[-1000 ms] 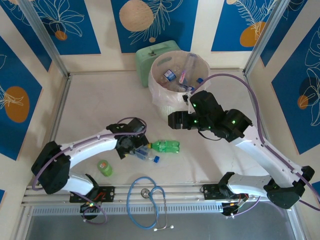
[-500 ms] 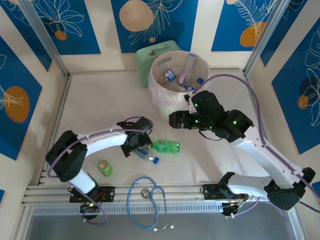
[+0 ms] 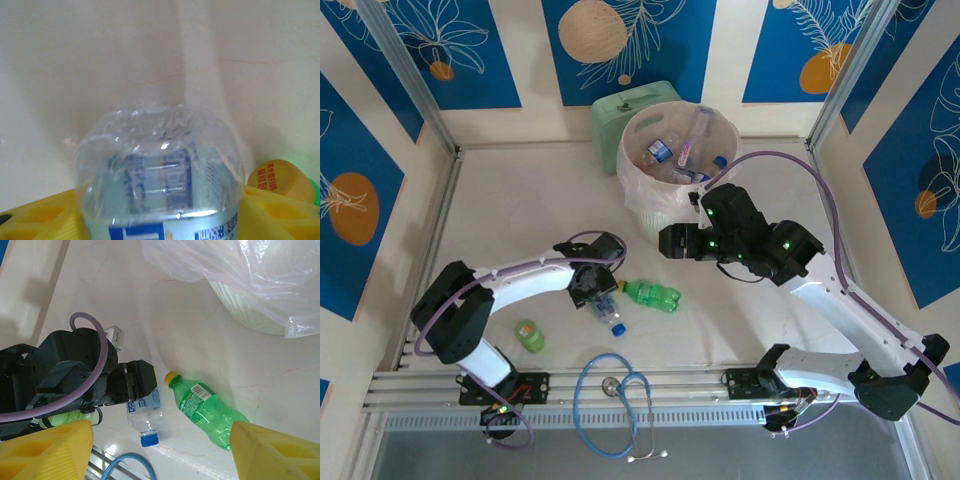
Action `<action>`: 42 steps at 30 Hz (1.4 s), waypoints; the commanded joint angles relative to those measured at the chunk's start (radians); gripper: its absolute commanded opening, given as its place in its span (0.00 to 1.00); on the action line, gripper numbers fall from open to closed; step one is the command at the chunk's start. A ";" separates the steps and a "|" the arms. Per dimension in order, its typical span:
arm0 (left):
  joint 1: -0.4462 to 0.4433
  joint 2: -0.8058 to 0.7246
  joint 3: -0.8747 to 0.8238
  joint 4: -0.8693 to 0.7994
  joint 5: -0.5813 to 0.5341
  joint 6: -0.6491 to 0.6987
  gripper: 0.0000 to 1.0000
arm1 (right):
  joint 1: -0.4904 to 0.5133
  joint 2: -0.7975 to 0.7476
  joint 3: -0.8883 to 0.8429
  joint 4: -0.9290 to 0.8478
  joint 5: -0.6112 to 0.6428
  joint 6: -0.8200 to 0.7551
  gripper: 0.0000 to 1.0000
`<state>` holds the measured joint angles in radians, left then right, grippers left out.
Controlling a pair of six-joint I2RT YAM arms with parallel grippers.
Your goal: Put the plastic bottles in the bin
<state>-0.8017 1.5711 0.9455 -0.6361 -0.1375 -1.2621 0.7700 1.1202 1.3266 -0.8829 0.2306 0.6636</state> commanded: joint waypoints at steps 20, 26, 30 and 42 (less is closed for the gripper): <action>0.243 -0.488 0.157 0.156 0.272 0.106 0.57 | 0.134 0.190 0.088 0.150 -0.263 0.024 0.82; 0.245 -0.475 0.166 0.265 0.409 0.074 0.56 | 0.173 0.291 0.194 0.162 -0.220 -0.011 0.89; 0.245 -0.472 0.190 0.292 0.469 0.077 0.56 | 0.165 0.338 0.235 0.152 -0.180 -0.017 0.88; 0.260 -0.479 0.194 0.327 0.541 0.076 0.61 | 0.171 0.391 0.325 0.129 -0.156 -0.029 0.55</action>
<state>-0.5495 1.1007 1.1221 -0.3443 0.3492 -1.1805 0.9352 1.5108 1.6043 -0.7574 0.0681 0.6449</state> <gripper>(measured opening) 0.595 0.571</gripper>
